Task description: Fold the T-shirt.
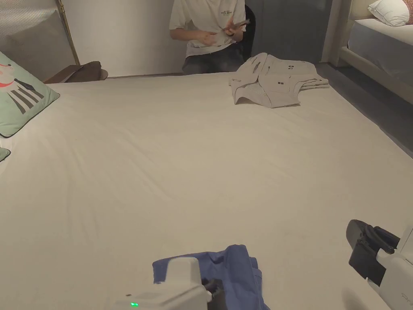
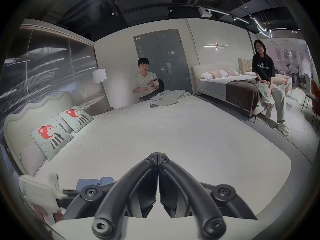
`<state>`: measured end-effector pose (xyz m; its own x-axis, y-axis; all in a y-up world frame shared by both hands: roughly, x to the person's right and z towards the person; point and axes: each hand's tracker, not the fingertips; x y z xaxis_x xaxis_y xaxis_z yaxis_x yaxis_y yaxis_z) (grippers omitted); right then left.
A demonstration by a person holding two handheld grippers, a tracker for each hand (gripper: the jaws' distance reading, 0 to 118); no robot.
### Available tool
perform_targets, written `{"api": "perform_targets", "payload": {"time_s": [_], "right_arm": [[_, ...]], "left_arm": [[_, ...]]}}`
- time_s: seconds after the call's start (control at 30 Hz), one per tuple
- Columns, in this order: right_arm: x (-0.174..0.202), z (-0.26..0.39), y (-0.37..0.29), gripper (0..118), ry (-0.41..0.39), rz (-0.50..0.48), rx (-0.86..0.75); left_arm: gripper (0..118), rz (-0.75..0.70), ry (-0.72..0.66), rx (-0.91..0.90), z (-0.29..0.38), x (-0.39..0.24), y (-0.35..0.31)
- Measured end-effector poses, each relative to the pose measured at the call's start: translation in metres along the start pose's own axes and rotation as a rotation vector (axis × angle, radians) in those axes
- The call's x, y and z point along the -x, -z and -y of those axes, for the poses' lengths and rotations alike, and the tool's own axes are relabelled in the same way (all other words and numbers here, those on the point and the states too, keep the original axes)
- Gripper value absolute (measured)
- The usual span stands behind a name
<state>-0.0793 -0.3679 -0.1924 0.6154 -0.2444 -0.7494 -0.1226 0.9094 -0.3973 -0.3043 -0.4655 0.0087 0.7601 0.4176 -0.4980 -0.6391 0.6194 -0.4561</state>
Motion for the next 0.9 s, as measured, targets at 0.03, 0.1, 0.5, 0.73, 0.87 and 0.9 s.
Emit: {"api": "perform_targets", "payload": {"time_s": [0.03,0.1,0.5,0.73,0.87,0.9], "right_arm": [[0.000,0.000,0.000,0,-0.002,0.001,0.003],[0.000,0.001,-0.001,0,-0.002,0.002,0.006],[0.003,0.006,0.001,0,-0.004,-0.016,0.028],[0.028,0.017,0.026,0,-0.048,-0.127,0.131],[0.052,0.039,0.055,0,-0.072,-0.223,0.284],[0.059,0.047,0.064,0,-0.072,-0.253,0.341]], "left_arm": [[1,0.001,0.018,0.001,0.007,-0.009,0.005],[1,-0.013,0.099,0.017,0.010,-0.029,0.014],[1,0.072,0.045,0.027,-0.005,-0.050,0.040],[1,0.144,-0.131,-0.137,-0.023,0.000,-0.033],[1,0.060,-0.213,-0.221,-0.023,0.050,-0.070],[1,0.024,-0.229,-0.229,-0.020,0.062,-0.079]]}}
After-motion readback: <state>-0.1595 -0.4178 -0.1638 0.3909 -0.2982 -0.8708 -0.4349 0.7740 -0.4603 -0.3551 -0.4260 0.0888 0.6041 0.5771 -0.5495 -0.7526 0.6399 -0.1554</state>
